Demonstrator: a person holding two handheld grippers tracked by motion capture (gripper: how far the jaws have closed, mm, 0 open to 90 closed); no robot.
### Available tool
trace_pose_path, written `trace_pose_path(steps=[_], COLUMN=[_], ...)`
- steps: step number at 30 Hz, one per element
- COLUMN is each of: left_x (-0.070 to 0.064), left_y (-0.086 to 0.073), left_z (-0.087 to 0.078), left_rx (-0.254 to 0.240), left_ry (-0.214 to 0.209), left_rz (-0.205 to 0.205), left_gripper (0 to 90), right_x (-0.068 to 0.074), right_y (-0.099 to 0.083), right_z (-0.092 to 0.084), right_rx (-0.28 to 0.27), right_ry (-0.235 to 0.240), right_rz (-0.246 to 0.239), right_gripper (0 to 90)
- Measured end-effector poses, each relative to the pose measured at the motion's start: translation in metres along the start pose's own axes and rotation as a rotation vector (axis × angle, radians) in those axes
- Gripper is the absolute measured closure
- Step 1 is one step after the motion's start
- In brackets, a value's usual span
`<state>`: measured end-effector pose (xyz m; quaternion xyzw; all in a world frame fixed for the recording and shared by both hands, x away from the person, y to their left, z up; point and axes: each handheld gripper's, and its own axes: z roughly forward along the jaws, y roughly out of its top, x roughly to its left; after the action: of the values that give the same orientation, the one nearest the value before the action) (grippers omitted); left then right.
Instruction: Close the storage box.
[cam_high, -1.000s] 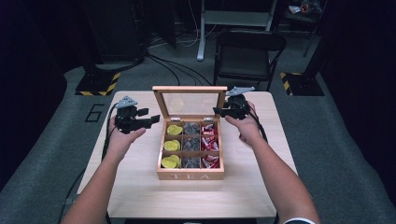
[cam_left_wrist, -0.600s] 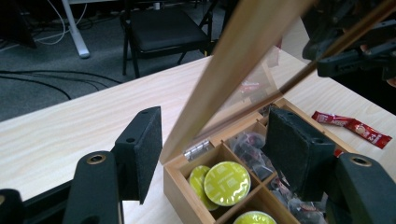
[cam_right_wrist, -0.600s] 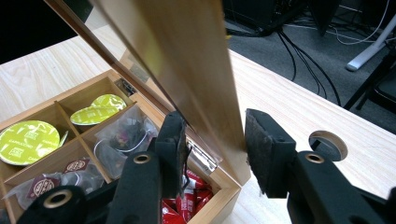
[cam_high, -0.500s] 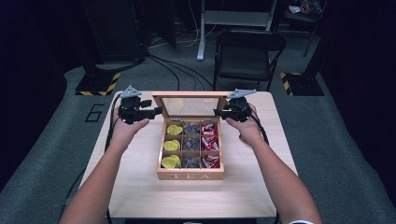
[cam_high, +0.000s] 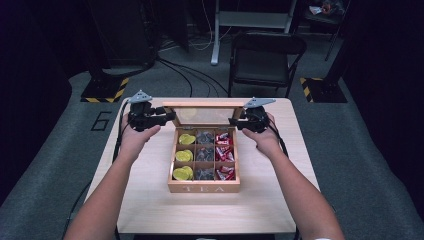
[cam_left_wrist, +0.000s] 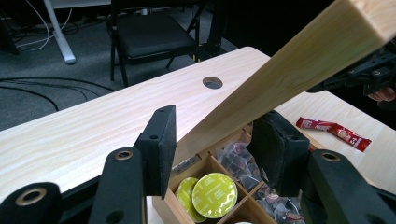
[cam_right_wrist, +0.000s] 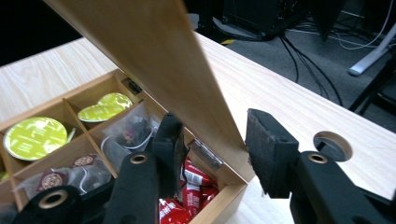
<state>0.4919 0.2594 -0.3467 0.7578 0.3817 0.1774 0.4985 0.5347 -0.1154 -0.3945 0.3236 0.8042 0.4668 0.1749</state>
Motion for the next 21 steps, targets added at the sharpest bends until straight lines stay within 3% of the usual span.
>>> trace_pose_path(steps=[9,21], left_x=[-0.004,-0.008], left_y=[-0.001,-0.005], left_z=[-0.002,-0.007], left_rx=[-0.007,-0.004], left_ry=[0.004,-0.005], left_rz=[0.016,0.033], left_gripper=[51.5,51.0], right_x=[0.004,0.015], right_y=[-0.003,-0.009], right_z=[-0.007,-0.026], right_rx=[0.003,-0.008], right_ry=[-0.002,0.023], right_rz=[0.013,-0.025], right_gripper=[50.7,44.4])
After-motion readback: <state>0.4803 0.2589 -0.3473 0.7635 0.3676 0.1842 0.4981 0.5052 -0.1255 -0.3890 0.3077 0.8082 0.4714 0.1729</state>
